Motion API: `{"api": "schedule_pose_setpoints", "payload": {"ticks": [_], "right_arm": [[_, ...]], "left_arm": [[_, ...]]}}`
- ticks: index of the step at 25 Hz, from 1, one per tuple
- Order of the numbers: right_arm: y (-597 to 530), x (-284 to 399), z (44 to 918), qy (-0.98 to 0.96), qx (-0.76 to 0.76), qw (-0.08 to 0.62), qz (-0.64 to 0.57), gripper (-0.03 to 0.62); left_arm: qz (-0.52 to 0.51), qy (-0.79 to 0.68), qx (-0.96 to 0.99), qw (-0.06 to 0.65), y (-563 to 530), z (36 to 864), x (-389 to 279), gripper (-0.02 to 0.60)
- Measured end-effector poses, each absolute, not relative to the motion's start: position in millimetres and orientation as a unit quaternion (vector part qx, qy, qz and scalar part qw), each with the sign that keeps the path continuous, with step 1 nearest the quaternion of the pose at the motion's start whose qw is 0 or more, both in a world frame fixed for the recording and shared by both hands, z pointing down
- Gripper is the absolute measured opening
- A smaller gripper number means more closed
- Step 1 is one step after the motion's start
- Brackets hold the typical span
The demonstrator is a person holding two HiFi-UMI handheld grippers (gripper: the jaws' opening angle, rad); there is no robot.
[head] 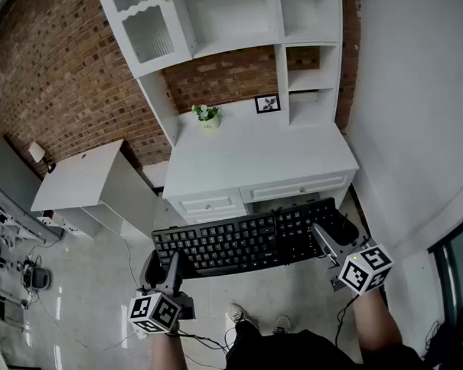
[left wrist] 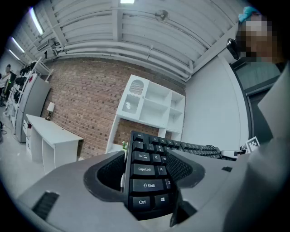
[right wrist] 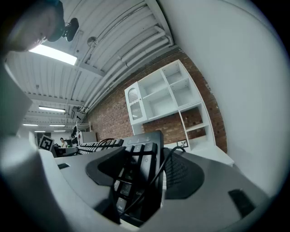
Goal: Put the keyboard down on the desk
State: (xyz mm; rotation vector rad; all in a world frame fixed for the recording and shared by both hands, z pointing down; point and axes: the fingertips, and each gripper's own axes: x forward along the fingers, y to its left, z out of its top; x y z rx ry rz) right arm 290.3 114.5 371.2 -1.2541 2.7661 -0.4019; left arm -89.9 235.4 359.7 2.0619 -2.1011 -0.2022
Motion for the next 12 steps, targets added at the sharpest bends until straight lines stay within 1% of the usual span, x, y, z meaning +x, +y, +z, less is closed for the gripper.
{"api": "schedule_pose_setpoints", "payload": {"ticks": [12], "right_arm": [[114.9, 290.1, 370.6, 0.902, -0.408, 0.045, -0.133, 0.279]], "left_arm": [[-0.07, -0.71, 0.694, 0.094, 237.8, 359.3, -89.8, 0.302]]}}
